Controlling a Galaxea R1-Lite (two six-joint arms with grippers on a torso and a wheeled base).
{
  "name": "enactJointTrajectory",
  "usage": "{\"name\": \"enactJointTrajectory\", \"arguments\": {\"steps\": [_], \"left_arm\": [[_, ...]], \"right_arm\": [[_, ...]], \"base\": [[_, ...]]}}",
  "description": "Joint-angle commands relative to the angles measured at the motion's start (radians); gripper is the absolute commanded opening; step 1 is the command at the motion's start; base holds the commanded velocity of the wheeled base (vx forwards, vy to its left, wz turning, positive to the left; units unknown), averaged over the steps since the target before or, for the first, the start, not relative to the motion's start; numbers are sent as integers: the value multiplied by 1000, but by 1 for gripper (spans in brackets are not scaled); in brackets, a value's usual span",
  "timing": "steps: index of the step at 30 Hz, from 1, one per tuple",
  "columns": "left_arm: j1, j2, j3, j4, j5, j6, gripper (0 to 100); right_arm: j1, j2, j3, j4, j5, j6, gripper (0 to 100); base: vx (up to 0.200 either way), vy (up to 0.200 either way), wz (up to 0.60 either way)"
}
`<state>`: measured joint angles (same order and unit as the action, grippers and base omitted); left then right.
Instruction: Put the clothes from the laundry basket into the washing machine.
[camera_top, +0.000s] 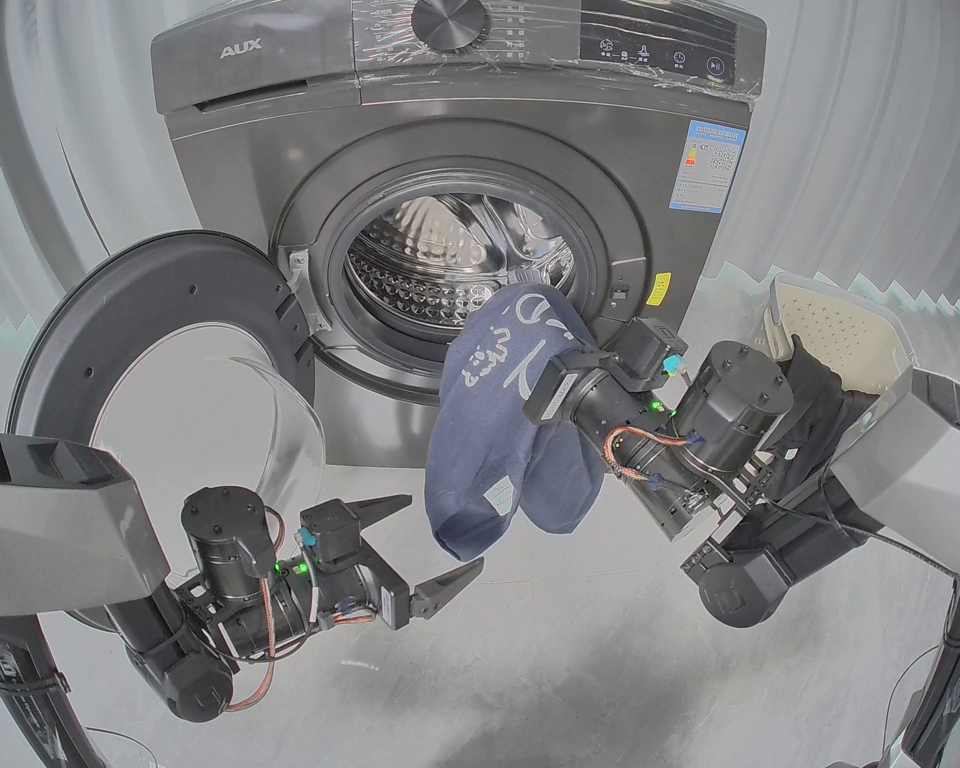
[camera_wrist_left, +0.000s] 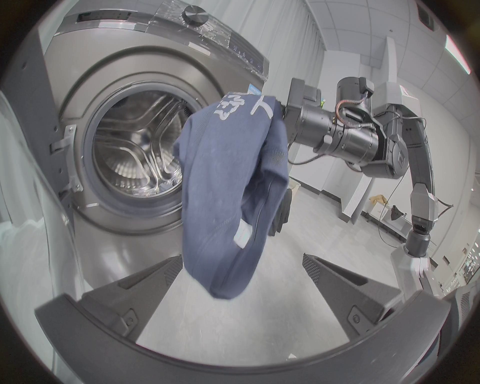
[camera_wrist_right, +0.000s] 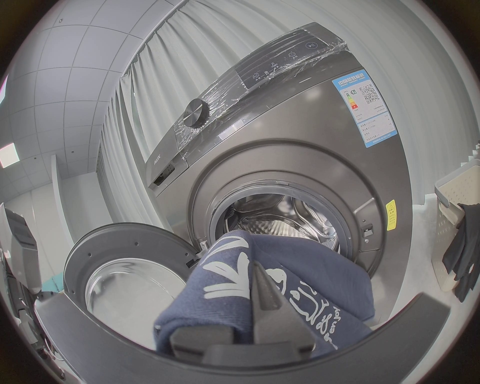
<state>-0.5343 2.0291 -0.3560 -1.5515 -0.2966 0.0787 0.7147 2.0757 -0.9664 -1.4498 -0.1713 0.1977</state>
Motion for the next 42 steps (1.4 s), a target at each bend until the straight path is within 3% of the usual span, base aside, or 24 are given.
{"name": "enactJointTrajectory", "arguments": {"steps": [1,11,22,33,40,41,42], "left_arm": [[-33,2,-172,-1,-1,-11,100],[-61,95,-348,7,14,-17,100],[-23,264,-537,13,93,-13,100],[16,347,-655,16,136,-19,100],[16,345,-660,13,142,-34,100],[16,345,-660,11,142,-36,0],[16,345,-660,11,142,-36,0]], "right_arm": [[6,35,-9,3,1,-1,0],[28,46,-11,9,-1,-1,0],[92,30,0,9,-4,3,0],[104,32,15,9,-4,9,0],[106,37,17,8,-5,12,0],[108,37,17,8,-5,12,0],[108,37,17,8,-5,12,0]], "base": [[0,0,0],[0,0,0],[0,0,0],[0,0,0],[0,0,0],[0,0,0],[0,0,0]]}}
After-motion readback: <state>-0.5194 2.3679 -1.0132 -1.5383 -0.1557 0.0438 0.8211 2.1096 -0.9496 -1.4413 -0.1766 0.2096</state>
